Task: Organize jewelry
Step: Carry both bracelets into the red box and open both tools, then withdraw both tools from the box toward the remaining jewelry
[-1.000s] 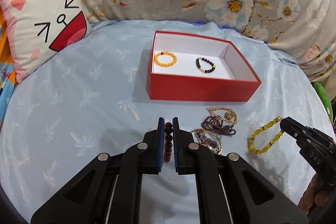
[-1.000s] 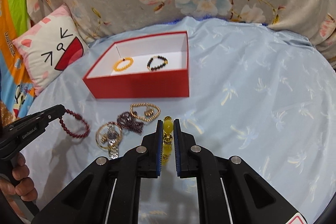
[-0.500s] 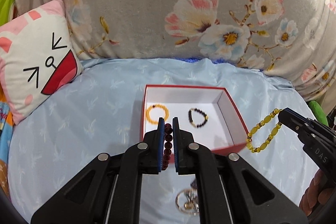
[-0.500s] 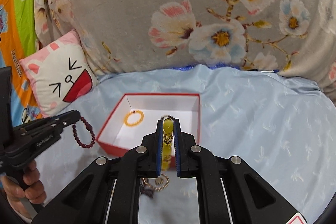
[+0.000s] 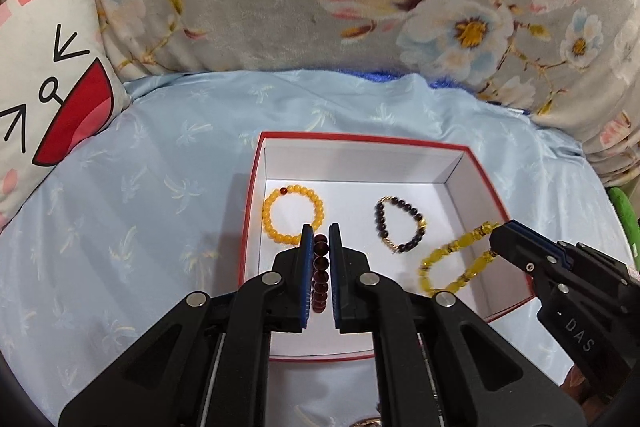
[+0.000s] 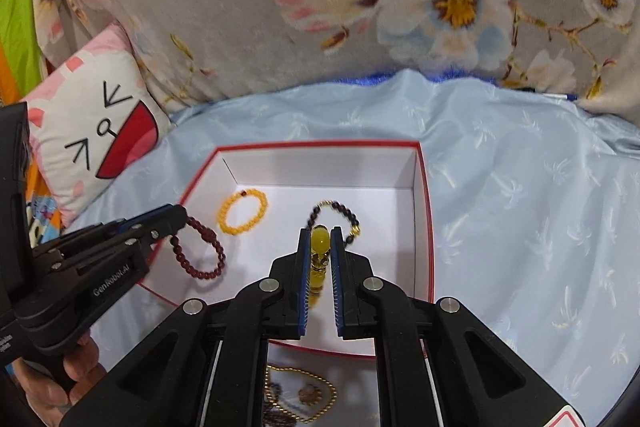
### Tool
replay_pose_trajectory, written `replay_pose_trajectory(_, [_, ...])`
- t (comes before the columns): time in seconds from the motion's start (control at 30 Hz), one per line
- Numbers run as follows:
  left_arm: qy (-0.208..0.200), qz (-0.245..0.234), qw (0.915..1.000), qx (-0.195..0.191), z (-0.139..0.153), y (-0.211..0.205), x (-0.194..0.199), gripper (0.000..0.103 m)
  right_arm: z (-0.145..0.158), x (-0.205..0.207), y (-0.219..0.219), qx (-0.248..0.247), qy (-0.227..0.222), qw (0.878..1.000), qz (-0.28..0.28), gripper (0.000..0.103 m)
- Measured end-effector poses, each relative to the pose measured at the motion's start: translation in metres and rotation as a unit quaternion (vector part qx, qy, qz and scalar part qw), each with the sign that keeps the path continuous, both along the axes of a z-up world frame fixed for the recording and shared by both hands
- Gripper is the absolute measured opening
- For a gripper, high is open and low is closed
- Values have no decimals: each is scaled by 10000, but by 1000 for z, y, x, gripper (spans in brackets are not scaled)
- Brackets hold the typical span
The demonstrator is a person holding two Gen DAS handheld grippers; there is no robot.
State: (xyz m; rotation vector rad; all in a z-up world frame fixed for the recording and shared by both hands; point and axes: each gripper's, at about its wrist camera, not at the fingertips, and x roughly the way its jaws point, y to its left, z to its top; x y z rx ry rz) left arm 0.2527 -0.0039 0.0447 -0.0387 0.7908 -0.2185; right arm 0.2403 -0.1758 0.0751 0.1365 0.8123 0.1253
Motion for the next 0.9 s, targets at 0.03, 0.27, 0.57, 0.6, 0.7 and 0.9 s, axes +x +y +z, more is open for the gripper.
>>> replay_pose_trajectory(0.03, [-7,39,10000,9,-3,1,0,8,-5,1,-1,-66,34,10000,-27,9])
replay_pose_trajectory(0.27, [-364,365,9986,82,4,15,-13,51,-7,-11,-20,-158,-97,9995,-269,28])
replay_pose_trajectory(0.57, [-337,491,9982,40,7,33,-53,52,8,-63,-23,-114,-298,9992,-223,28])
replay_pose_trajectory(0.6, [-291,497,9983,23,4,35,-59,52,8,-70,-23,-142,-292,9992,-214,28])
replay_pose_trajectory(0.7, [-190,531,9984,-21,-4,39,-76,52,3,-91,-20,-206,-247,9993,-204,28])
replay_pose_trajectory(0.9, [-67,559,9984,45,-20,40,-109,52,-16,-126,-8,-295,-57,9995,-123,28])
